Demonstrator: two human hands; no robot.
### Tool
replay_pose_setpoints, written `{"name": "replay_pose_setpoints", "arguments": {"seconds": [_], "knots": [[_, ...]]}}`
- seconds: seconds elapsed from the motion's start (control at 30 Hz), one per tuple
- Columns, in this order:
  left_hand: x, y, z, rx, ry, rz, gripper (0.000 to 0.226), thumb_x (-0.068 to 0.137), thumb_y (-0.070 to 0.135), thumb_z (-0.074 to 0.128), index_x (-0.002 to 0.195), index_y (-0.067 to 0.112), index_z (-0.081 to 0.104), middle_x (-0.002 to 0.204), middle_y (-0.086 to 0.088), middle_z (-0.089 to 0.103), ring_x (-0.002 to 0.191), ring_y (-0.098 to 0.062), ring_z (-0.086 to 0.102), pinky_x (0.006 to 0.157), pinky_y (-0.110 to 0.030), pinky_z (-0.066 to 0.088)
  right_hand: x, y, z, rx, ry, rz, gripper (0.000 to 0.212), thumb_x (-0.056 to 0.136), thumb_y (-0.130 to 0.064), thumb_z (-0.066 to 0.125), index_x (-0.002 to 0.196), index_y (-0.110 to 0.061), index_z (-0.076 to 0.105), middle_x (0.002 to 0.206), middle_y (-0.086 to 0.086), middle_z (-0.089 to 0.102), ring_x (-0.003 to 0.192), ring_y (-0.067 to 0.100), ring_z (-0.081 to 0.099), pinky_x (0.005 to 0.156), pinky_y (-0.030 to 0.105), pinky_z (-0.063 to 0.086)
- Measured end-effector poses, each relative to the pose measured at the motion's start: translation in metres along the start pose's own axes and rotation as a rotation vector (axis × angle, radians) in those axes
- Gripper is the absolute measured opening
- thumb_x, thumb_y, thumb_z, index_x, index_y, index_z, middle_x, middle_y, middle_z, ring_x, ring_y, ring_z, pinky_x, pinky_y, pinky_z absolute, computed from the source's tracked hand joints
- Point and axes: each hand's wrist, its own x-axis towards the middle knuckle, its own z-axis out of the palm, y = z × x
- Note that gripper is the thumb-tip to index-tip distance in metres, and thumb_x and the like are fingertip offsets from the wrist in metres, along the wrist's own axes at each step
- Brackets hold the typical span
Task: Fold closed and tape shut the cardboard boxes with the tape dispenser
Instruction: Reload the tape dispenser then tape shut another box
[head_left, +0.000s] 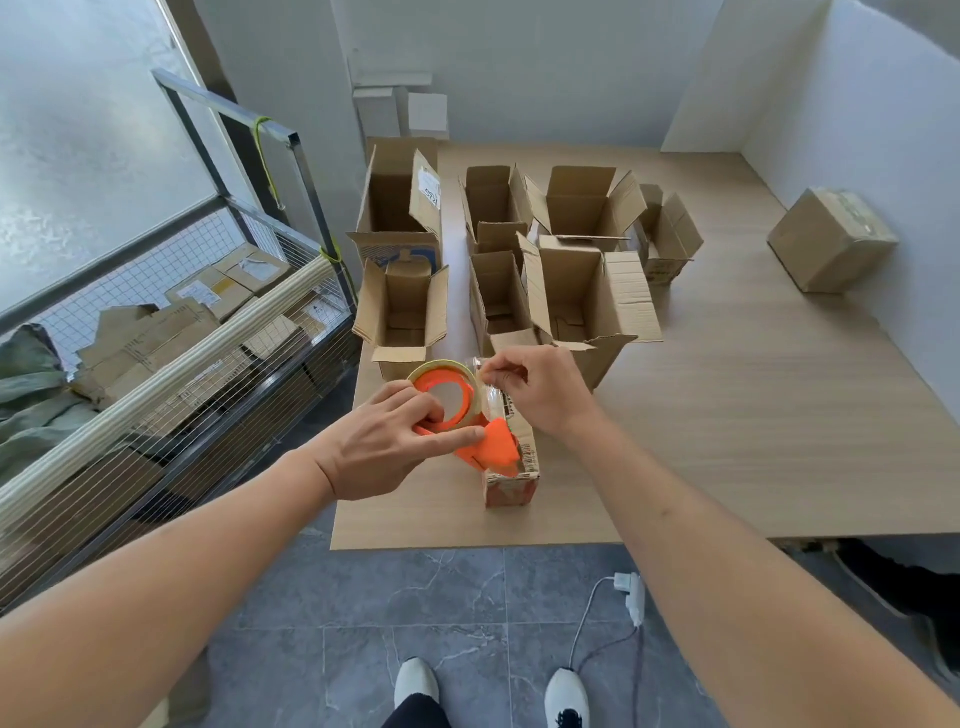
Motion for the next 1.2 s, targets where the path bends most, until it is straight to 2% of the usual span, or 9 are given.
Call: {"name": "replay_pose_setpoints", "arguments": {"seconds": [0.07,0.17,0.33,0.5,0.6,0.73,0.9,1.03,1.2], "knots": [[-0.008,-0.003,-0.001,-0.05,-0.036,-0.068,0.067,0.104,0.019,0.042,0.162,0.036,0.015,0.106,-0.008,0.05,0.087,-0.026,0.052,0.095,-0.046,0.046,-0.01,0.008,0.003,0.011,0.039,0.142,0.007,0.09,-0.014,0.075,0.09,-0.019,0.08,0.079,-0.012,0.073,0.075,-0.002,0.065,0.073,0.012,0.049],[-0.023,-0.008,-0.003,-0.113,-0.106,-0.127,0.06,0.107,0.03,0.034,0.162,0.038,0.011,0.107,-0.008,0.051,0.084,-0.022,0.05,0.086,-0.043,0.049,-0.025,0.01,0.01,-0.02,-0.028,0.244,0.005,0.091,-0.018,0.075,0.088,-0.021,0.078,0.076,-0.016,0.067,0.073,-0.005,0.061,0.066,0.006,0.039],[-0.019,0.001,-0.008,-0.245,-0.175,-0.178,0.056,0.109,0.041,0.031,0.161,0.043,0.011,0.101,-0.002,0.053,0.074,-0.015,0.043,0.065,-0.033,0.047,-0.038,0.009,0.018,0.069,-0.044,0.44,0.01,0.089,-0.03,0.075,0.082,-0.023,0.075,0.074,-0.015,0.069,0.074,0.001,0.064,0.062,0.011,0.043],[-0.021,0.018,-0.011,-0.258,-0.241,-0.232,0.053,0.107,0.057,0.021,0.158,0.053,0.007,0.11,-0.002,0.059,0.077,-0.015,0.048,0.068,-0.03,0.047,-0.053,0.016,0.019,0.16,-0.123,0.571,0.013,0.088,-0.017,0.077,0.075,-0.017,0.073,0.069,-0.005,0.074,0.066,0.005,0.073,0.07,0.026,0.061],[-0.021,0.038,-0.01,-0.266,-0.253,-0.257,0.053,0.106,0.056,0.025,0.158,0.051,0.013,0.102,0.0,0.061,0.072,-0.013,0.048,0.064,-0.028,0.046,-0.059,0.022,0.016,0.032,-0.173,0.543,0.016,0.088,-0.017,0.077,0.073,-0.021,0.071,0.071,-0.007,0.072,0.066,0.005,0.07,0.064,0.019,0.054],[-0.026,0.05,-0.009,-0.233,-0.279,-0.321,0.055,0.102,0.063,0.025,0.155,0.057,0.013,0.092,0.003,0.063,0.066,-0.013,0.052,0.061,-0.031,0.051,-0.078,0.042,0.003,-0.01,-0.162,0.57,0.016,0.089,-0.018,0.076,0.073,-0.022,0.073,0.079,-0.004,0.073,0.083,0.017,0.071,0.081,0.035,0.059],[-0.028,0.059,0.002,-0.218,-0.312,-0.387,0.057,0.098,0.068,0.022,0.154,0.059,0.015,0.094,0.006,0.066,0.073,-0.013,0.058,0.067,-0.031,0.052,-0.104,0.059,0.008,0.071,-0.097,0.564,0.019,0.091,-0.012,0.072,0.075,-0.021,0.076,0.074,-0.003,0.073,0.079,0.02,0.071,0.08,0.041,0.061],[-0.03,0.058,0.015,-0.219,-0.28,-0.437,0.057,0.097,0.066,0.029,0.154,0.059,0.02,0.088,0.009,0.064,0.068,-0.011,0.054,0.063,-0.031,0.051,-0.113,0.07,0.024,0.208,0.006,0.573,0.013,0.09,-0.011,0.073,0.085,-0.019,0.08,0.074,-0.002,0.075,0.072,0.018,0.072,0.078,0.042,0.062],[-0.035,0.049,0.027,-0.342,-0.268,-0.489,0.059,0.102,0.051,0.052,0.154,0.055,0.026,0.088,0.006,0.064,0.07,-0.012,0.054,0.067,-0.031,0.047,-0.115,0.079,0.04,0.259,0.055,0.595,0.017,0.09,-0.011,0.074,0.083,-0.025,0.079,0.071,-0.002,0.074,0.07,0.021,0.072,0.078,0.045,0.062]]}}
